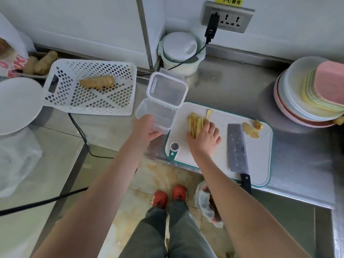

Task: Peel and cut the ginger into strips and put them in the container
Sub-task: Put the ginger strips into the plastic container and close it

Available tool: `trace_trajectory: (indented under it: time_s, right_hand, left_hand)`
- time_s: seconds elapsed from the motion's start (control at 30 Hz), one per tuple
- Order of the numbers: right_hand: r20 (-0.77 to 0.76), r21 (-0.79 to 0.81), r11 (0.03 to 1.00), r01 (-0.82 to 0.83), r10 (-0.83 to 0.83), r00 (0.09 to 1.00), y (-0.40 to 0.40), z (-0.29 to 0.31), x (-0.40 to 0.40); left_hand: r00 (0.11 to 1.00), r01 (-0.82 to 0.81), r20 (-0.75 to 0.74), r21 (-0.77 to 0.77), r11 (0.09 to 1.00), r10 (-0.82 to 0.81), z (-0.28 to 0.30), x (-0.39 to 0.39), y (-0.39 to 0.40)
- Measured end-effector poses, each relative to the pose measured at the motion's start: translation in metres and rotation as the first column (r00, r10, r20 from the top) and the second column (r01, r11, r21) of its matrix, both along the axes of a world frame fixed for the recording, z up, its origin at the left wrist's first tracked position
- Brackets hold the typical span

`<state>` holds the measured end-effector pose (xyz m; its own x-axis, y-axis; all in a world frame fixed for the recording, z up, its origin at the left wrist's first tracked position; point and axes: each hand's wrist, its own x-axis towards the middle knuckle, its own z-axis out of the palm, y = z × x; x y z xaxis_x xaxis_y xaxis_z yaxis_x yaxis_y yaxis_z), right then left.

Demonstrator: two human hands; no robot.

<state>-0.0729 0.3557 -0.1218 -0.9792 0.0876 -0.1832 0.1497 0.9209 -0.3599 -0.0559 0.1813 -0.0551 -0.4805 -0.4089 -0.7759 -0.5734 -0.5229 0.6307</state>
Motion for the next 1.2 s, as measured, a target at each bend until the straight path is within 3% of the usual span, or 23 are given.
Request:
trace_trajectory:
  time_s: [0.17, 0.33, 0.43, 0.5, 0.57, 0.67, 0.73, 0.8, 0.87, 0.93, 1.0, 1.1, 1.2]
  right_hand:
    - [-0.018, -0.039, 0.885, -0.465, 0.464, 0.885, 0.048, 0.008, -0.004]
    - [0.128, -0.018, 0.742, -0.670, 0.666, 0.735, 0.077, 0.017, -0.005]
    - [0.068, -0.066, 0.795, -0.603, 0.607, 0.792, 0.069, 0.025, -0.001]
    - [0.016, -0.386, 0.850, -0.359, 0.395, 0.918, 0.046, 0.042, 0.007]
    - [0.132, -0.638, 0.756, -0.149, 0.297, 0.946, 0.015, 0.057, 0.015]
    - [0.184, -0.606, 0.768, -0.207, 0.389, 0.903, -0.019, 0.066, 0.022]
    - [0.216, -0.642, 0.751, -0.154, 0.370, 0.903, -0.025, 0.068, 0.019]
    - [0.273, -0.656, 0.740, -0.152, 0.420, 0.866, -0.021, 0.069, 0.013]
    - [0.302, -0.576, 0.753, -0.318, 0.557, 0.773, -0.014, 0.064, 0.006]
    - [0.304, -0.499, 0.730, -0.467, 0.652, 0.695, -0.010, 0.063, 0.004]
    - [0.260, -0.493, 0.698, -0.519, 0.688, 0.678, -0.011, 0.063, 0.004]
    - [0.248, -0.518, 0.667, -0.535, 0.717, 0.652, -0.013, 0.067, 0.009]
    - [0.260, -0.522, 0.616, -0.590, 0.773, 0.578, -0.013, 0.064, 0.016]
  left_hand:
    - [0.997, 0.013, 0.072, -0.008, 1.000, -0.012, -0.004, 0.036, 0.010]
    - [0.993, -0.111, -0.039, 0.100, 0.989, 0.116, -0.011, 0.064, 0.015]
    - [0.976, -0.175, -0.091, 0.200, 0.964, 0.196, -0.010, 0.080, 0.022]
    - [0.976, -0.176, -0.091, 0.192, 0.966, 0.196, -0.012, 0.091, 0.028]
    - [0.979, -0.169, -0.094, 0.146, 0.975, 0.184, -0.013, 0.099, 0.034]
    - [0.980, -0.082, -0.163, 0.177, 0.981, 0.112, -0.007, 0.108, 0.045]
    - [0.982, 0.027, -0.189, 0.184, 0.983, 0.008, -0.002, 0.113, 0.048]
    - [0.983, 0.022, -0.184, 0.181, 0.983, 0.012, 0.002, 0.118, 0.044]
    - [0.979, -0.024, -0.194, 0.198, 0.980, 0.063, -0.002, 0.125, 0.035]
    - [0.973, 0.092, -0.230, 0.240, 0.966, -0.036, -0.006, 0.133, 0.026]
    - [0.933, 0.291, -0.322, 0.421, 0.859, -0.158, -0.010, 0.143, 0.020]
    - [0.915, 0.293, -0.402, 0.719, 0.630, 0.034, -0.011, 0.157, 0.014]
    - [0.863, 0.376, -0.493, 0.774, 0.509, 0.111, -0.002, 0.161, 0.019]
